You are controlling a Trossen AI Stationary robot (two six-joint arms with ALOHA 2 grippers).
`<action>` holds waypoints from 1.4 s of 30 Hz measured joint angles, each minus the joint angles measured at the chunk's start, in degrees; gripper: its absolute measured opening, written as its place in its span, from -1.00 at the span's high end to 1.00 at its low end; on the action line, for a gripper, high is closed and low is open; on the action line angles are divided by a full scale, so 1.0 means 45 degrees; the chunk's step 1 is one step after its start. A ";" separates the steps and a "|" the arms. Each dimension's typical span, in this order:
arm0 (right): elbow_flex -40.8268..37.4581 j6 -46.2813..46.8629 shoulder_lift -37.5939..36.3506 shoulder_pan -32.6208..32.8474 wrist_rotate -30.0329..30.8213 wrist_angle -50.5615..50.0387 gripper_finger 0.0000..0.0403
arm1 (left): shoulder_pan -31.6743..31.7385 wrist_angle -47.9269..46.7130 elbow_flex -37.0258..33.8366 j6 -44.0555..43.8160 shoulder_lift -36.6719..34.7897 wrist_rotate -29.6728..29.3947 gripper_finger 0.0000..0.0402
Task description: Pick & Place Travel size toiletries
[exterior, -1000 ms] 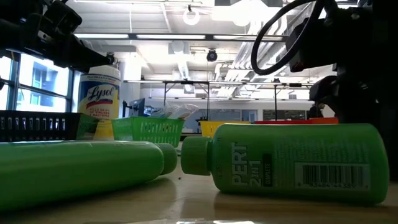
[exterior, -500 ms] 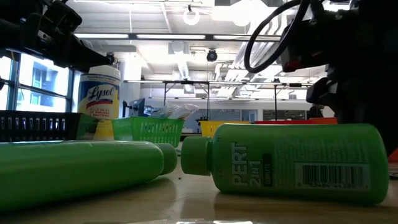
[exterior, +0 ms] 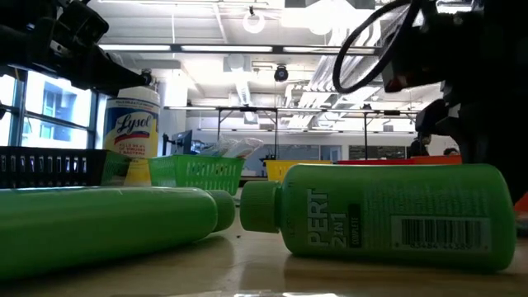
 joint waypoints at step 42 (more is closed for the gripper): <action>0.0102 -0.4949 -0.6464 0.0784 0.4056 -0.0965 0.99 | 0.0000 -0.0005 0.0000 0.0000 0.0005 0.0000 1.00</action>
